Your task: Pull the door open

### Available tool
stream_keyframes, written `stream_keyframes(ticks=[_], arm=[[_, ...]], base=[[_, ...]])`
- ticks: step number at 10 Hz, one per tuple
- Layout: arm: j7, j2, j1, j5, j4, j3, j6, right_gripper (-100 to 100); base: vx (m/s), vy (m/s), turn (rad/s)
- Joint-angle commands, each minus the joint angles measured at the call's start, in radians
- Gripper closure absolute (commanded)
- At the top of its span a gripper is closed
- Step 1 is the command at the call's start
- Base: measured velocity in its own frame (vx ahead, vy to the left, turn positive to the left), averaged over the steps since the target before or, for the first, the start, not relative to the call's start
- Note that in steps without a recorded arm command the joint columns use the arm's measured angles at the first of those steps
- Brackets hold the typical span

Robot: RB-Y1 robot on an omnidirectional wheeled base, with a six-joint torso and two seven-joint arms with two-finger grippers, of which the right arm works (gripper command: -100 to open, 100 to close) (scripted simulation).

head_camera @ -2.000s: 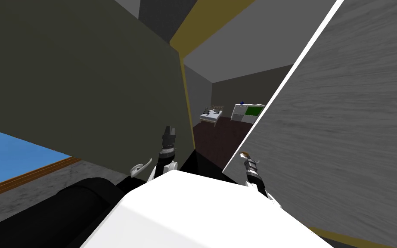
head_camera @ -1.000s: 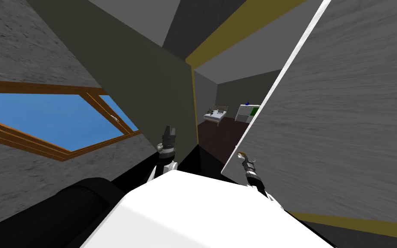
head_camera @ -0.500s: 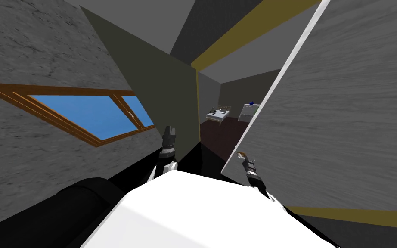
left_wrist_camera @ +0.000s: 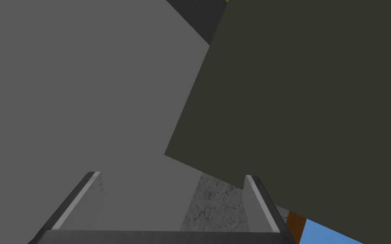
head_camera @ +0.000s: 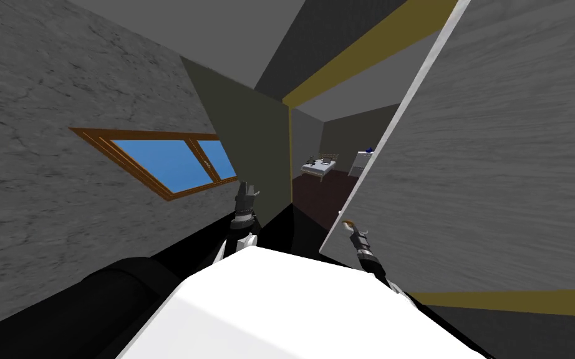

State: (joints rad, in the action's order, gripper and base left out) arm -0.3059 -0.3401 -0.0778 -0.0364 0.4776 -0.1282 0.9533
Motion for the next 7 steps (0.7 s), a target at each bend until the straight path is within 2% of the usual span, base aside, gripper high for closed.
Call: stream_keyframes(ticks=[1,5,7], arm=[[-0.02,-0.01,0.011,0.011,0.001,0.015,0.02,100],[-0.077,-0.043,0.045,0.045,0.01,0.06,0.073,100],[-0.086,-0.048,0.051,0.05,0.011,0.067,0.081,100]], base=[[-0.227,-0.047,0.12],[-0.256,-0.051,0.1],[-0.181,-0.051,0.057]])
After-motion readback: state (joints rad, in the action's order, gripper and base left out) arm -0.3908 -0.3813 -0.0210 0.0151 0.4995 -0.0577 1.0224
